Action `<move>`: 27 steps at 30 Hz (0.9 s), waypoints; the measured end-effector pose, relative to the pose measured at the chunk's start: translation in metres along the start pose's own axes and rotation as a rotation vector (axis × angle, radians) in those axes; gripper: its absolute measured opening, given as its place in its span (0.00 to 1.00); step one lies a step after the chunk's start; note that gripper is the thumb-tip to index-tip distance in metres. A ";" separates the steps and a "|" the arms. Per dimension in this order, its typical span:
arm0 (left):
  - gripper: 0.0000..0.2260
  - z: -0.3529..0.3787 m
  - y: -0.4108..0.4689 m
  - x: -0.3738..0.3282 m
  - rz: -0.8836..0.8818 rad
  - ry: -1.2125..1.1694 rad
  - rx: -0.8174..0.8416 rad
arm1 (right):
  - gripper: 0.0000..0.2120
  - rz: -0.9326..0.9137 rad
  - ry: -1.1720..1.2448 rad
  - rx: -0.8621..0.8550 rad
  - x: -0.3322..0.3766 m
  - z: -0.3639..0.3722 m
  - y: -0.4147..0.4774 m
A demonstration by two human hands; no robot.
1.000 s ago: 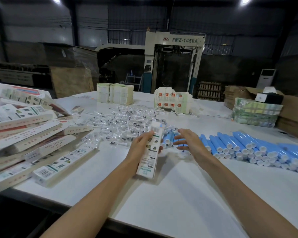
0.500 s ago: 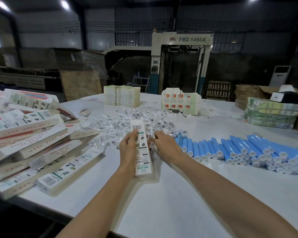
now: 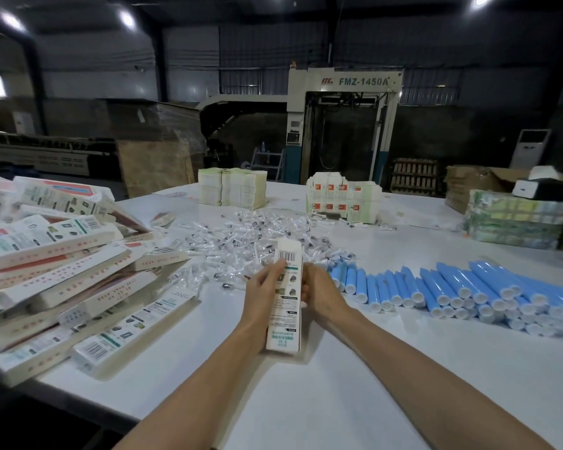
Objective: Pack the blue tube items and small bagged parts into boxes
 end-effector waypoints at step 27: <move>0.19 0.128 -0.030 0.020 -0.118 -0.012 0.440 | 0.14 -0.335 0.381 -0.586 0.099 -0.214 -0.123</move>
Point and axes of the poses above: each hand's wrist, its own y-axis towards the middle knuckle, its own z-axis out of the palm, x = y × z, the point moved 10 cm from there along y, towards the middle knuckle, and after that the axes turned 3 degrees about x, right-handed, at the moved point
